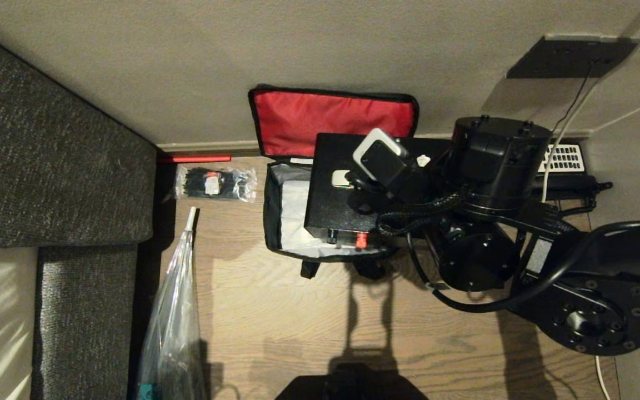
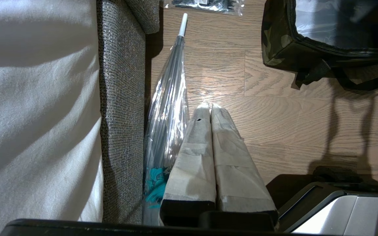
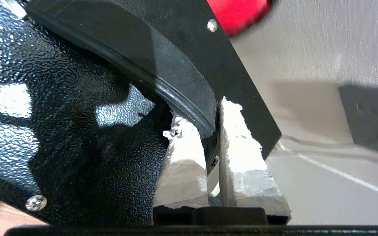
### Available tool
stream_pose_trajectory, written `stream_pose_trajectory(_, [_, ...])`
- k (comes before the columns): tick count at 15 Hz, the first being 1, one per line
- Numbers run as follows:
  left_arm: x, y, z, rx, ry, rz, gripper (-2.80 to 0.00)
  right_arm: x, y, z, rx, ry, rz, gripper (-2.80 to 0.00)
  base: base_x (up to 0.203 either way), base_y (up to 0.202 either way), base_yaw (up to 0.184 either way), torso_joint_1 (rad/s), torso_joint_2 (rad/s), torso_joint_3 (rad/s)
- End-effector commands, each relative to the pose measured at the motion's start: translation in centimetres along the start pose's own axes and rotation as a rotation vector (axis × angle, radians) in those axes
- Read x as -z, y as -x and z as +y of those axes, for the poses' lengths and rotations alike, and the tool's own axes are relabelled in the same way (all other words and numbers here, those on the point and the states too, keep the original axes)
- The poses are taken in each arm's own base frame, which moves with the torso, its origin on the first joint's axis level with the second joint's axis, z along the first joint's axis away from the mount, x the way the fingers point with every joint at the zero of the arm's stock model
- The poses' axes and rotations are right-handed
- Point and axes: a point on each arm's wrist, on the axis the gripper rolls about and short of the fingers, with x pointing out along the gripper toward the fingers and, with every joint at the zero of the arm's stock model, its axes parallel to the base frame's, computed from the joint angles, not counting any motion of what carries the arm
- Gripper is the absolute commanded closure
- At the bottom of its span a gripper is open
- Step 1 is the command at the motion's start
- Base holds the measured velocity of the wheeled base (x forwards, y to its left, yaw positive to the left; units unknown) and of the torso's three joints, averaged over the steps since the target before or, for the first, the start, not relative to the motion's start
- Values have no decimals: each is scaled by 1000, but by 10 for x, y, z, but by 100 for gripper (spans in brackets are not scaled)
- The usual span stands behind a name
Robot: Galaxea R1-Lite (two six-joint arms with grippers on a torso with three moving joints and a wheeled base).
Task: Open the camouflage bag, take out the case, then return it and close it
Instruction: Release the handle
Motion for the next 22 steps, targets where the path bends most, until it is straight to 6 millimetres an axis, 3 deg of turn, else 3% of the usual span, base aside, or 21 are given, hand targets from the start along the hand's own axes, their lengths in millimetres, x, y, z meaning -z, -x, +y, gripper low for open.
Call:
stream_pose_trajectory(1, [1, 0, 0, -1, 0, 1, 0, 13, -1, -15, 32, -2, 31, 0, 0, 0, 0, 0, 0, 0])
stream_pose_trajectory(17, [1, 0, 0, -1, 0, 1, 0, 111, -10, -76, 214, 15, 275, 0, 0, 0, 0, 0, 0, 0])
stream_pose_trajectory(22, [1, 0, 0, -1, 1, 1, 0, 119, 6, -90, 231, 16, 282, 0, 0, 0, 0, 0, 0, 0])
